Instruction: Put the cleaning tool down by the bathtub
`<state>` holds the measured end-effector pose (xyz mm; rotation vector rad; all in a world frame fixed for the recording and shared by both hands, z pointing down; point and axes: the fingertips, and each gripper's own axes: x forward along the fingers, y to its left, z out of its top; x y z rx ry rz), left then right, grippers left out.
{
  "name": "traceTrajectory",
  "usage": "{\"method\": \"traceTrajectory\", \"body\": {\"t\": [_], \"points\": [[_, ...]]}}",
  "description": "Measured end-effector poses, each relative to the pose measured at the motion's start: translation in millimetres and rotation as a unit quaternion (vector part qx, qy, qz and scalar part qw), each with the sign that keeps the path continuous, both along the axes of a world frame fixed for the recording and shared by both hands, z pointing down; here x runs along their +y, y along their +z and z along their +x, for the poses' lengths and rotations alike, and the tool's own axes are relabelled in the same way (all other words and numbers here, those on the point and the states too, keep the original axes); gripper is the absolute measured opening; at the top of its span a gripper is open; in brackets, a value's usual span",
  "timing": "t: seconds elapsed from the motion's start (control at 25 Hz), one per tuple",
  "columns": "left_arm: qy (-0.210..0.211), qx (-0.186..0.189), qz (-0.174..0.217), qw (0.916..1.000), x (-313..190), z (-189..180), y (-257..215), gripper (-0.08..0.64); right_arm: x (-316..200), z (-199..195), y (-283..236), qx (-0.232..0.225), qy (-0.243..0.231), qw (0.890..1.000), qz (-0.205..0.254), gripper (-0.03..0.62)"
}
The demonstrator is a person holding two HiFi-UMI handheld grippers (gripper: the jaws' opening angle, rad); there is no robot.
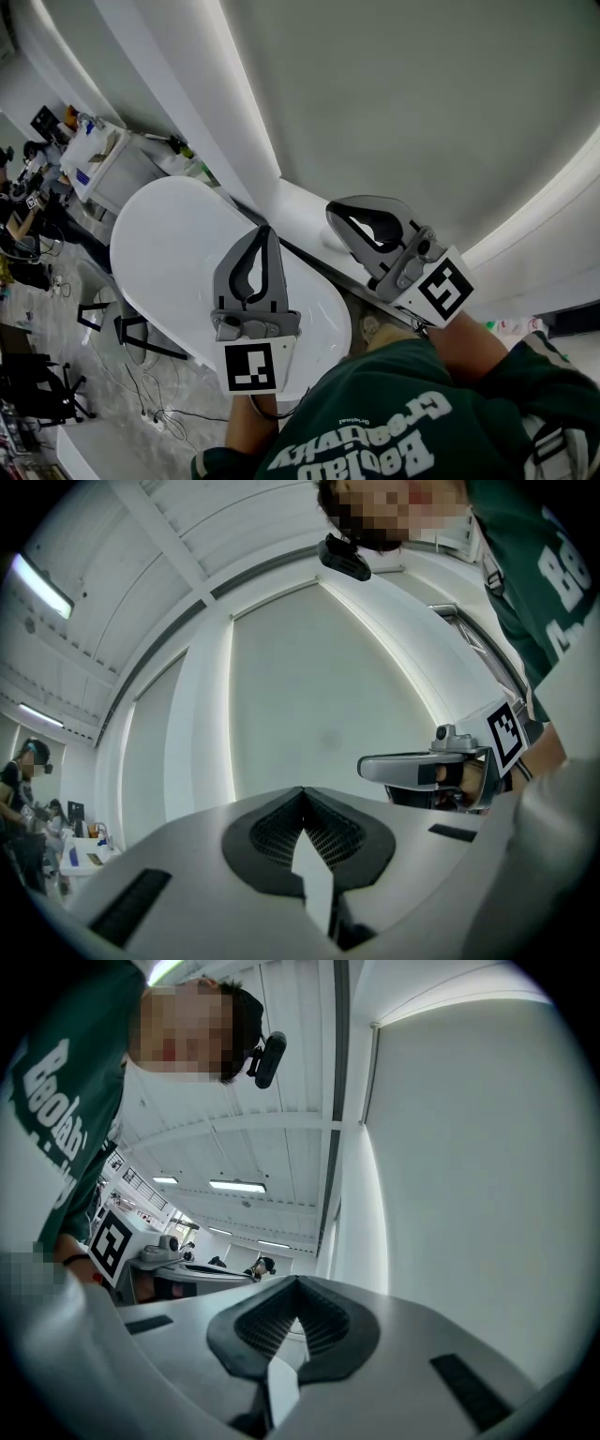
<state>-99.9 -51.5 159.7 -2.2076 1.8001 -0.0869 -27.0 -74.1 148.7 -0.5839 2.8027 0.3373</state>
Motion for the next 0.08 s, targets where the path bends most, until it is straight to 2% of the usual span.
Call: {"method": "traceTrajectory", "body": {"t": [0.08], "points": [[-0.001, 0.0, 0.002, 1.0, 0.5, 0.1, -2.1, 0.003, 0.2, -1.0, -0.6, 0.0, -0.002, 1.0, 0.0, 0.015]]}}
